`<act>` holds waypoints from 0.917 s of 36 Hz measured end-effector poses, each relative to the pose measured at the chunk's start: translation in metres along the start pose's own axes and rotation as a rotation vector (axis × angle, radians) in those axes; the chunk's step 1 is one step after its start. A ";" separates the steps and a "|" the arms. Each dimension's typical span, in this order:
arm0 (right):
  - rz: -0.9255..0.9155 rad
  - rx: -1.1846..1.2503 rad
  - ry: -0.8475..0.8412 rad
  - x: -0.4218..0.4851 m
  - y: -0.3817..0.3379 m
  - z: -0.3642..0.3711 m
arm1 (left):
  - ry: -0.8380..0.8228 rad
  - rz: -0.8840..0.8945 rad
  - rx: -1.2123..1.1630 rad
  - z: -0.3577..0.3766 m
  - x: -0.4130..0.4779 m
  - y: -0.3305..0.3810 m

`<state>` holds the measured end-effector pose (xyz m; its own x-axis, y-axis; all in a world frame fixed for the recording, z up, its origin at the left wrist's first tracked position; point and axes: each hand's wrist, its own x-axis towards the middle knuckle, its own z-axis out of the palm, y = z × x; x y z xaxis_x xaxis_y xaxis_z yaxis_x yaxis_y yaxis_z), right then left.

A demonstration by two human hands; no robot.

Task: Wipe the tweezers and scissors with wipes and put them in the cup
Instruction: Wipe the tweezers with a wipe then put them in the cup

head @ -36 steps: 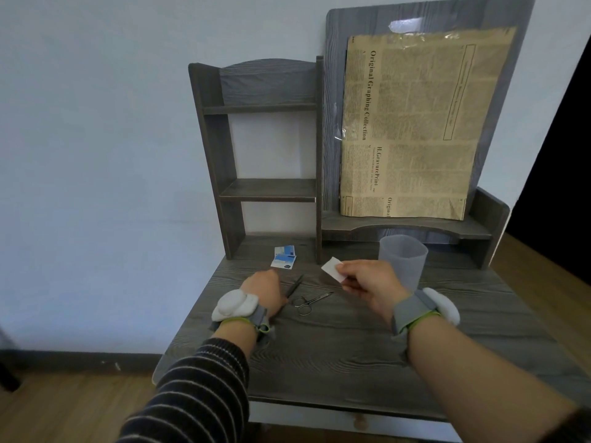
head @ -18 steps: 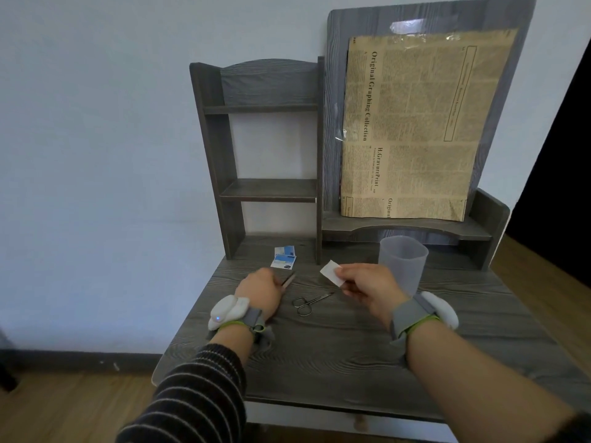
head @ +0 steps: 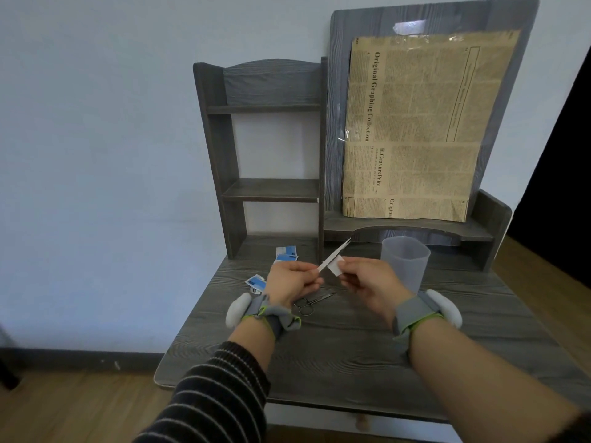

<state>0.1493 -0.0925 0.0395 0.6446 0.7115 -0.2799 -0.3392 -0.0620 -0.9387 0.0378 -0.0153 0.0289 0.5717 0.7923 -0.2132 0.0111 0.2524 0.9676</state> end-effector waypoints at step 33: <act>-0.142 -0.048 0.024 -0.004 -0.008 -0.007 | 0.031 0.271 0.369 0.019 -0.006 0.007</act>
<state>0.1537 -0.0997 0.0469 0.7000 0.6987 -0.1475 -0.2103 0.0043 -0.9776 0.0504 -0.0289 0.0400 0.5699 0.8198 0.0561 0.1589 -0.1769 0.9713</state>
